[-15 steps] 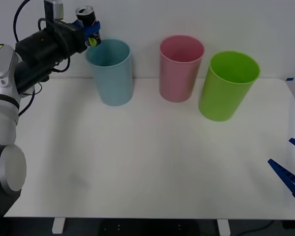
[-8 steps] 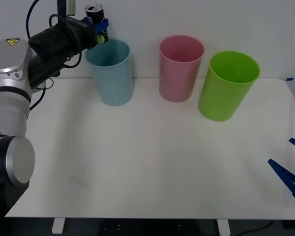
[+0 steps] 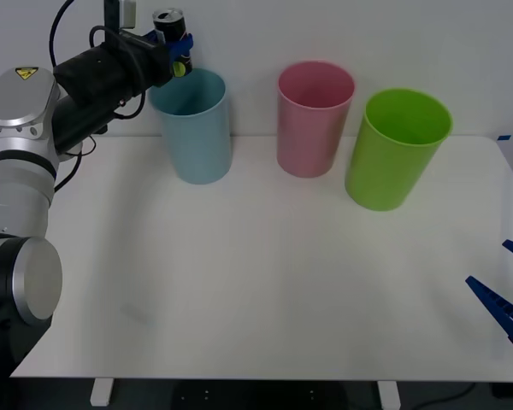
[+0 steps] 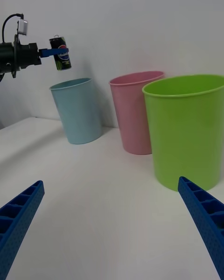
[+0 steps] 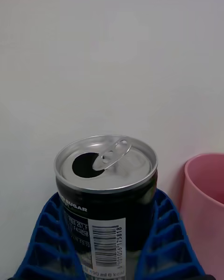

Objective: Grasp the object on the table and drop it into the matching bin: aluminum can to the light blue bin, PET bottle to the pink bin.

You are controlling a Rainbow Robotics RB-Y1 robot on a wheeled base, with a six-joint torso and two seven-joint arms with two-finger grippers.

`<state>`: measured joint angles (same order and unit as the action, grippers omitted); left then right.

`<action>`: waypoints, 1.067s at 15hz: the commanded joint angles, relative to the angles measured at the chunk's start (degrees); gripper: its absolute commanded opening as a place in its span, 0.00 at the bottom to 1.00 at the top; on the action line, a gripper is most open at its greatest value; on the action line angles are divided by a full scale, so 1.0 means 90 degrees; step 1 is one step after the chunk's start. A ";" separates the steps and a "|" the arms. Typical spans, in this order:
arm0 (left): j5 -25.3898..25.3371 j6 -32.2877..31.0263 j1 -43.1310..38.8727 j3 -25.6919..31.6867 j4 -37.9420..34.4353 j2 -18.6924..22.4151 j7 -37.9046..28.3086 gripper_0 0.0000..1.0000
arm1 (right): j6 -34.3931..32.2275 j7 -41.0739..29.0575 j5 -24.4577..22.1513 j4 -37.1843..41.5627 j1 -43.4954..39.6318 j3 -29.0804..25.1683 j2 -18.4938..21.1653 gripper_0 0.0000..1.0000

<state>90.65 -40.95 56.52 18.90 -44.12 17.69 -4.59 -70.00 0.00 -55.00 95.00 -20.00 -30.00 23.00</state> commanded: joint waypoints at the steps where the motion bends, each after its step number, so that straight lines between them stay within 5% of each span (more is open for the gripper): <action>1: -0.0053 -0.0001 0.0000 0.0000 0.0000 -0.0003 -0.0008 1.00 | 0.0000 0.0000 0.0000 0.0000 0.0000 0.0000 0.0000 1.00; 8: -0.0346 -0.0069 -0.0059 -0.0010 0.0000 0.0036 -0.0057 1.00 | 0.0000 0.0000 0.0000 0.0000 0.0000 0.0000 0.0000 1.00; 16: -0.1439 -0.0938 -0.0547 -0.0068 -0.0010 0.0652 0.0148 1.00 | 0.0000 0.0000 0.0000 0.0000 0.0000 0.0000 0.0000 1.00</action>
<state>78.62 -48.47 52.24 18.29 -44.19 23.01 -3.47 -70.00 0.00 -55.00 95.00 -20.00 -30.00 23.00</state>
